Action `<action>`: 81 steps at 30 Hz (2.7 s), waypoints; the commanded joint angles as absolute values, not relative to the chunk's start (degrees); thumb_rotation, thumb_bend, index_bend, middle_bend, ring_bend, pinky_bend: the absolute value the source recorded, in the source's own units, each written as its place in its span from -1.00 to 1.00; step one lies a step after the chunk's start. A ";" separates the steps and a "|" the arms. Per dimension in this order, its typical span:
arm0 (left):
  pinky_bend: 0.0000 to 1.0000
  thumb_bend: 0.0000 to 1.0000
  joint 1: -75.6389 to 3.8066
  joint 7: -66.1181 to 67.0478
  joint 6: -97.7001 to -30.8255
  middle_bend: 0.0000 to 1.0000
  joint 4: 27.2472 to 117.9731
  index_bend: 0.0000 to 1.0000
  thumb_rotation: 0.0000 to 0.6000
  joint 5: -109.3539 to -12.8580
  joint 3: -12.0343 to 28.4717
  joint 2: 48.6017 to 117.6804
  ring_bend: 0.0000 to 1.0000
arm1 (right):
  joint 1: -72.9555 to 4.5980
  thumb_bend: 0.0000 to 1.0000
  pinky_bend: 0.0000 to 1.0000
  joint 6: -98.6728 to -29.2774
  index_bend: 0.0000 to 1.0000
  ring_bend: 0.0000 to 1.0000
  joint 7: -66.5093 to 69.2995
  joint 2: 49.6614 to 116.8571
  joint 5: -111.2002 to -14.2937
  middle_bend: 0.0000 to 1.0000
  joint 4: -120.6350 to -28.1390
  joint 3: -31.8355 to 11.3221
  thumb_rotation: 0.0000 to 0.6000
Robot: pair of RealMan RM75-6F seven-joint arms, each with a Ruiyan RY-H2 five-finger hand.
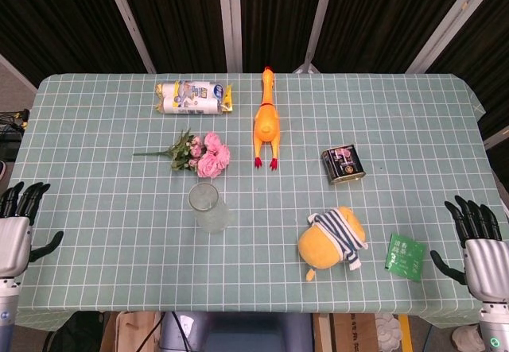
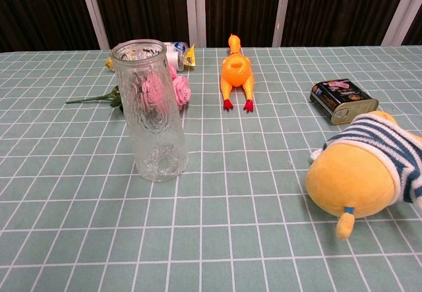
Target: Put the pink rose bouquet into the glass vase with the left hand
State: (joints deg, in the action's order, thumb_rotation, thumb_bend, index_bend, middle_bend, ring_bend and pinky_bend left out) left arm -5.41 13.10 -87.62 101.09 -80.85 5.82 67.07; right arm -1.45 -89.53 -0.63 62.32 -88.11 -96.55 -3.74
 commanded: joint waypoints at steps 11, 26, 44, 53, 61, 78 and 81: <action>-0.88 -0.43 -6.33 12.37 -86.93 -0.80 99.48 -0.84 1.00 -82.47 5.76 66.54 -1.00 | -2.03 -0.46 -1.00 -88.28 -0.79 -0.94 -0.22 62.39 -88.86 -0.86 -96.37 -3.25 1.00; -0.92 -0.48 -26.20 14.41 -58.49 -0.86 93.64 -0.94 1.00 -63.46 16.09 62.23 -1.00 | -2.34 -0.46 -1.00 -87.63 -0.79 -0.94 -0.37 62.99 -87.16 -0.86 -95.74 -3.95 1.00; -0.95 -0.63 -45.49 31.59 -46.75 -0.91 84.26 -1.00 1.00 -37.96 16.59 73.14 -1.00 | -3.20 -0.46 -1.00 -85.41 -0.78 -0.94 -2.33 64.28 -83.77 -0.86 -94.41 -4.95 1.00; -0.94 -0.64 -50.72 29.81 -48.09 -0.90 78.21 -0.98 1.00 -34.99 17.72 82.93 -1.00 | -3.63 -0.46 -1.00 -84.71 -0.78 -0.94 -2.93 64.81 -83.27 -0.86 -94.22 -5.07 1.00; -0.94 -0.64 -53.65 29.45 -50.33 -0.90 75.09 -0.96 1.00 -35.37 18.06 88.26 -1.00 | -3.69 -0.46 -1.00 -84.55 -0.78 -0.94 -2.52 64.73 -83.11 -0.86 -94.17 -5.10 1.00; -0.94 -0.64 -58.52 35.20 -50.78 -0.90 66.24 -0.95 1.00 -28.75 17.56 96.72 -1.00 | -3.26 -0.46 -1.00 -85.35 -0.79 -0.94 -0.30 63.97 -83.16 -0.86 -93.89 -5.31 1.00; -0.94 -0.64 -59.19 35.07 -50.26 -0.89 64.13 -0.95 1.00 -29.47 17.40 98.25 -1.00 | -3.30 -0.46 -1.00 -85.25 -0.78 -0.94 -0.16 63.99 -82.92 -0.86 -93.78 -5.42 1.00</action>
